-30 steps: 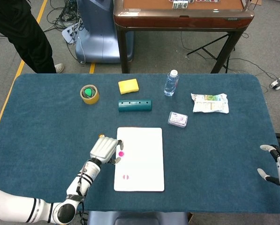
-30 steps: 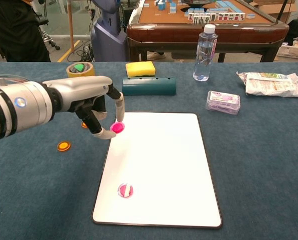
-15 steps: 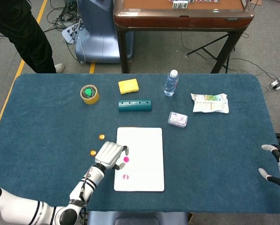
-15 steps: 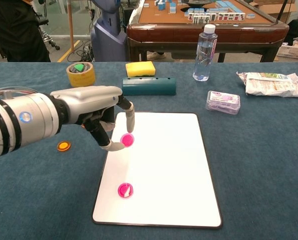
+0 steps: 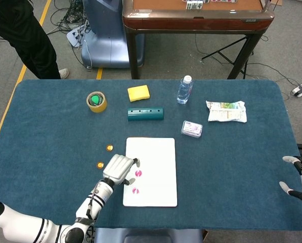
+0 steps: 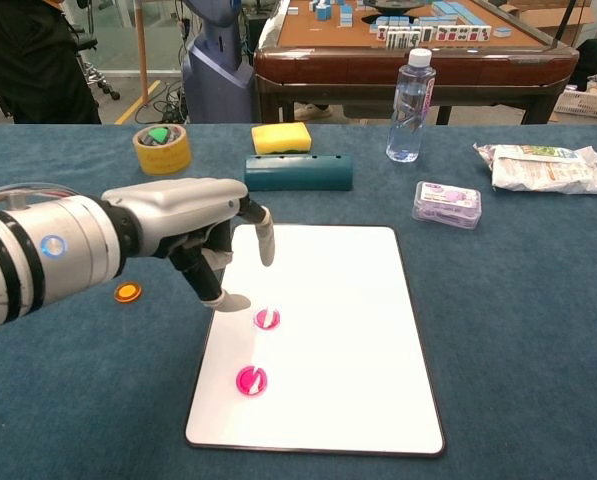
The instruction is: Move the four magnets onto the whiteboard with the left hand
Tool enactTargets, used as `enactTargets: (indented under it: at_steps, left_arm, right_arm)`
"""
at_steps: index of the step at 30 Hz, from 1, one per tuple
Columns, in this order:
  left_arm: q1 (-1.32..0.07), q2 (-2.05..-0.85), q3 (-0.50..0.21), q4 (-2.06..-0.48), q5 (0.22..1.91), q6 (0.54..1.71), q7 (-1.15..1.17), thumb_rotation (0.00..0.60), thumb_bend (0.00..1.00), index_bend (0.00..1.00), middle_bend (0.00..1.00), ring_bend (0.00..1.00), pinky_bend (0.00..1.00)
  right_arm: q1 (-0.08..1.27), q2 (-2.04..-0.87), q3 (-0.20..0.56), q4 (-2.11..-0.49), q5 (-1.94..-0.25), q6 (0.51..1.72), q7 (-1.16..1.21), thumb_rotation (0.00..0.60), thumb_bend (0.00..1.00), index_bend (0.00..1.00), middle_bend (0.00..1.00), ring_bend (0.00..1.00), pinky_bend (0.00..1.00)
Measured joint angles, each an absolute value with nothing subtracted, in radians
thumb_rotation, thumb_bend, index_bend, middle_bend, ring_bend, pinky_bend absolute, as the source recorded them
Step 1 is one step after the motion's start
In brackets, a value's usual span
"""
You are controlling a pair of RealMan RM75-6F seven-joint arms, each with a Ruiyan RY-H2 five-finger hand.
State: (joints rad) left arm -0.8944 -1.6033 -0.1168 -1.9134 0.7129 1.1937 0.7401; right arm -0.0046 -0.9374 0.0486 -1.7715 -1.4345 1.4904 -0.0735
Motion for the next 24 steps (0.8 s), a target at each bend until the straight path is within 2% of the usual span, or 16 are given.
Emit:
enactTargets:
  at_steps: [8,24]
  left_arm:
    - [-0.849,-1.544,-0.093,-1.909,0.71,1.204,0.701,0.6,0.26,0.53,1.0,1.0,1.0]
    - [-0.788,-1.495,-0.05,-1.811,0.716,1.149,0.629,0.6,0.26,0.5,1.0,1.0,1.0]
  right_arm:
    - [0.002,-0.943,0.048,-1.773,-1.428,1.477,-0.095,0.6,0.13,0.29,0.31,0.37,0.6]
    - [0.008,-0.951,0.048,-1.779,-1.419,1.466,-0.118,0.6,0.13,0.29,0.32,0.37,0.6]
